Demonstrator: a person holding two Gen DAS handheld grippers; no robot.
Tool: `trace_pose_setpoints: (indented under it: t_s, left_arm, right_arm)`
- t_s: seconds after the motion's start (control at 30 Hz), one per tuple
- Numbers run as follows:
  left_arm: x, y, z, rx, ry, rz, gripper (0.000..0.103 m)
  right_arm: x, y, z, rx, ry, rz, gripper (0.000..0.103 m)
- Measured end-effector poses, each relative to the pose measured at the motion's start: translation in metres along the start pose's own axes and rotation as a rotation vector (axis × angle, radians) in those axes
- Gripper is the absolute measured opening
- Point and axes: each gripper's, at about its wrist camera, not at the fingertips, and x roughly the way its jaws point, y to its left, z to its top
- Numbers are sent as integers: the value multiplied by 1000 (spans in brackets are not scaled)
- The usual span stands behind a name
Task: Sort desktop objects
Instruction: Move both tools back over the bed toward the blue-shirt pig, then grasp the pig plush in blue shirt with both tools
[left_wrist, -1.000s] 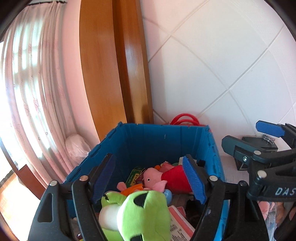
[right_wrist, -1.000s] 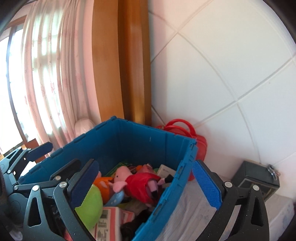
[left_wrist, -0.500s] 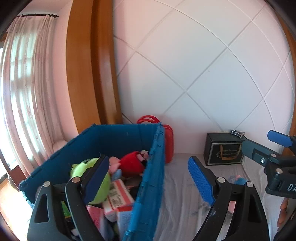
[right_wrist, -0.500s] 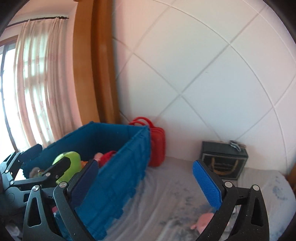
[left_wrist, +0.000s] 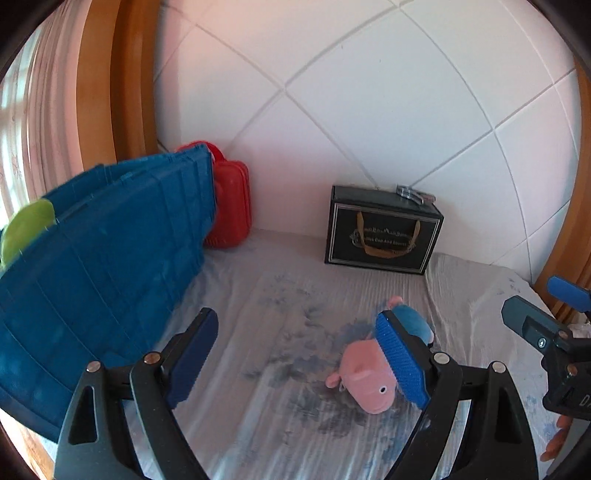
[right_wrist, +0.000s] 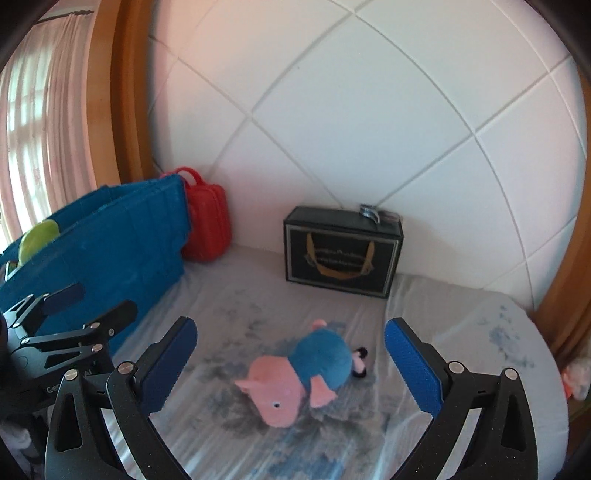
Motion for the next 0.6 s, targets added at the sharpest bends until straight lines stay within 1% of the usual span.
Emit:
trace_pose_setpoints:
  t_s: [0.07,0.17,0.23,0.3,0.4,0.47,0.6]
  left_arm:
    - [22,-17,-21,-33,48,19,88]
    - [62,-41,-53,-64,151,48,88]
    - [87,-54,-73,-78,218,55,88]
    - [109,-65,-88,-96,264,52,88]
    - [139,-80,-102,-112,319,42,88]
    - [158,-90,-108,-119,340,36,88]
    - [192,-98,-114,-87,371,64,88]
  right_arm:
    - [22,-29,-21,-10,51,9,103]
    - [52,-65,-46,-17,123,42,103]
    - [69,-82,-58,-24,154,52,103]
    - [89,-95,-70,-34,194,67,103]
    - [112,-105,-80,-52,231,88,103]
    - [131,-110,-87,-67,258,98,103]
    - [168,-118,-96,-81,290,128,103]
